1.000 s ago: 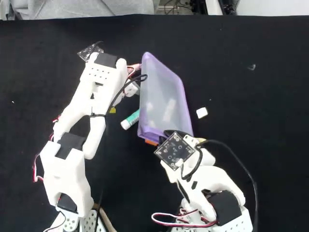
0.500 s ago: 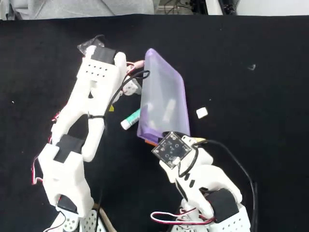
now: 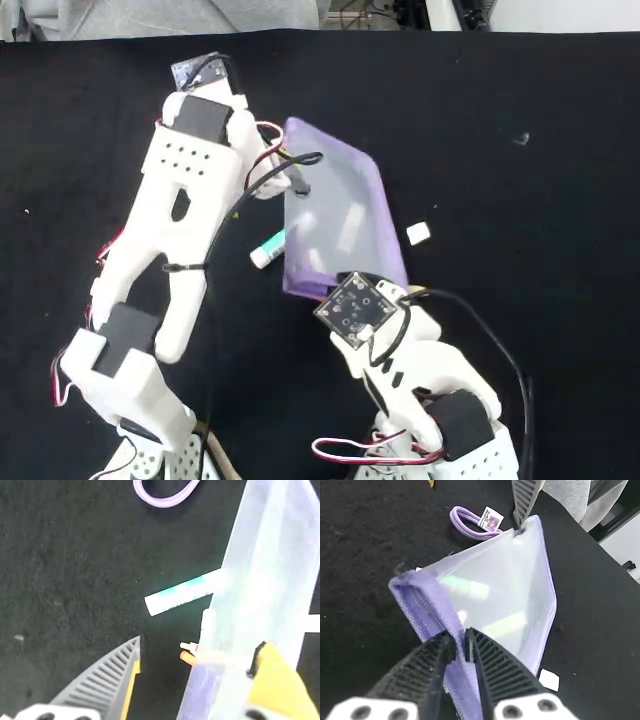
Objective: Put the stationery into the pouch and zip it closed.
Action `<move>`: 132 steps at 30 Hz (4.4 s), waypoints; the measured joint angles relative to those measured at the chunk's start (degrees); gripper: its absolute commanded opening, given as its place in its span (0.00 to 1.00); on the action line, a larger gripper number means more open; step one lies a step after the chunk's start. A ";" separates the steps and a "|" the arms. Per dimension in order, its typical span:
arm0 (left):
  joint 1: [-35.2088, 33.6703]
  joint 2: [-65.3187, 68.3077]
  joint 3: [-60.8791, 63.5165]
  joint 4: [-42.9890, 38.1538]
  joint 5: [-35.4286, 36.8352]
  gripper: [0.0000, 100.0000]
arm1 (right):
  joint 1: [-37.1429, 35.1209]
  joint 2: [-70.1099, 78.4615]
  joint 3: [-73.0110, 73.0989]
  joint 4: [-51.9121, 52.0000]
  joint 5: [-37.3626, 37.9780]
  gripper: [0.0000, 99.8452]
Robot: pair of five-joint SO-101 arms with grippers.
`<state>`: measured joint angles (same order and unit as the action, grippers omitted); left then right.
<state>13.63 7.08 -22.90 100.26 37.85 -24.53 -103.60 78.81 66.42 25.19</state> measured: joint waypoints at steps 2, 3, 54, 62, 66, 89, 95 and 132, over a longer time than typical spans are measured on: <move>0.70 -0.18 0.44 0.00 -0.09 0.36 | 0.00 0.00 0.00 0.00 0.00 0.01; 1.14 -0.18 0.44 0.00 -0.18 0.36 | 0.00 0.00 0.00 0.00 0.00 0.01; 7.65 3.52 20.04 -34.29 -0.44 0.07 | 0.09 0.00 0.18 -0.18 -0.18 0.01; 7.65 5.36 19.52 -35.43 -0.44 0.07 | 0.09 0.00 0.18 -0.18 -0.18 0.01; 6.59 5.71 19.87 -36.57 -0.70 0.02 | 0.09 0.00 0.18 -0.35 -0.18 0.05; -3.16 -52.57 47.38 -62.33 -7.74 0.03 | 0.09 0.00 4.48 -3.16 -1.23 0.33; -3.08 -59.69 60.13 -80.09 -21.19 0.03 | 0.09 0.00 4.48 -3.25 -1.23 0.33; -7.30 -99.87 119.47 -124.22 -47.47 0.03 | 6.77 3.52 -32.53 -8.44 -8.35 0.33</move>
<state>6.33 -92.79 96.57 -23.96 -9.63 -17.76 -100.09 46.29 57.98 16.84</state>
